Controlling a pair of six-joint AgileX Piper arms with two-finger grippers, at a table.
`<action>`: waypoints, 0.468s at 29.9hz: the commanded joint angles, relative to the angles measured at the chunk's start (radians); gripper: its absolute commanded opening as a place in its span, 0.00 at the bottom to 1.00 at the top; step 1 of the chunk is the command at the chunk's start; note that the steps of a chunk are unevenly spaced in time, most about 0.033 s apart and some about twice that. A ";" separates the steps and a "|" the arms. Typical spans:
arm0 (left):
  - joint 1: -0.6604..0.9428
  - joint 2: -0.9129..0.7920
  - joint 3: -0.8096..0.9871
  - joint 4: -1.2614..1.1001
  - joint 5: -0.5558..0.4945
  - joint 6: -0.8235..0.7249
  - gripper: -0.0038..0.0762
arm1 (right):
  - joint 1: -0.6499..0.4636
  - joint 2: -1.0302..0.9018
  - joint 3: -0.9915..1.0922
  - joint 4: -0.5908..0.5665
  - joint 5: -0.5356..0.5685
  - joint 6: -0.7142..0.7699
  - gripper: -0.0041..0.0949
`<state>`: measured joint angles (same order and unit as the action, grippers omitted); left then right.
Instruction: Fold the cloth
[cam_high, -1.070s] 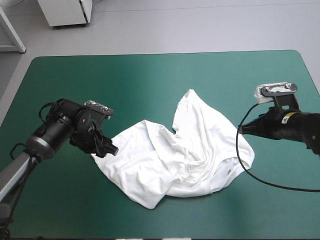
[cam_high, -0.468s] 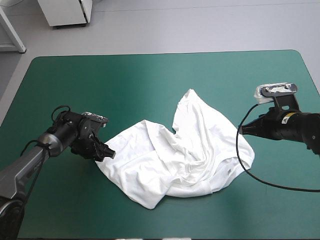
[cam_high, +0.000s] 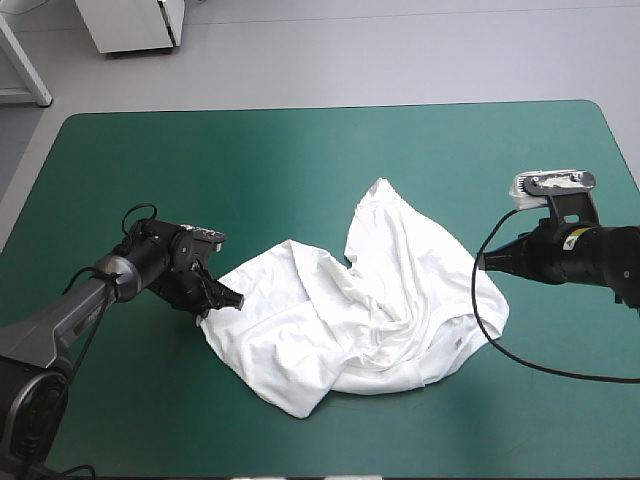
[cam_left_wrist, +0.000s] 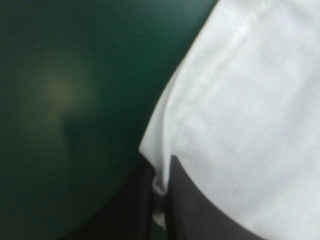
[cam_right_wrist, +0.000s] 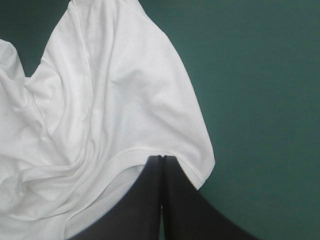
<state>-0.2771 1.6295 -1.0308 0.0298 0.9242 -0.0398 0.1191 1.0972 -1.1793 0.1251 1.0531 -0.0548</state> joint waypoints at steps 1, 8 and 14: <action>0.003 -0.001 -0.001 0.039 -0.053 -0.010 0.04 | 0.003 0.019 -0.031 -0.028 -0.045 0.036 0.05; 0.003 -0.001 -0.001 0.039 -0.056 -0.007 0.04 | 0.003 0.227 -0.031 -0.026 -0.032 0.040 0.48; 0.003 -0.001 -0.001 0.035 -0.058 -0.007 0.04 | 0.002 0.371 -0.031 -0.047 -0.090 0.064 0.58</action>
<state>-0.2771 1.6303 -1.0317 0.0276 0.9233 -0.0407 0.1191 1.4540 -1.1793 0.0839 1.0204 0.0000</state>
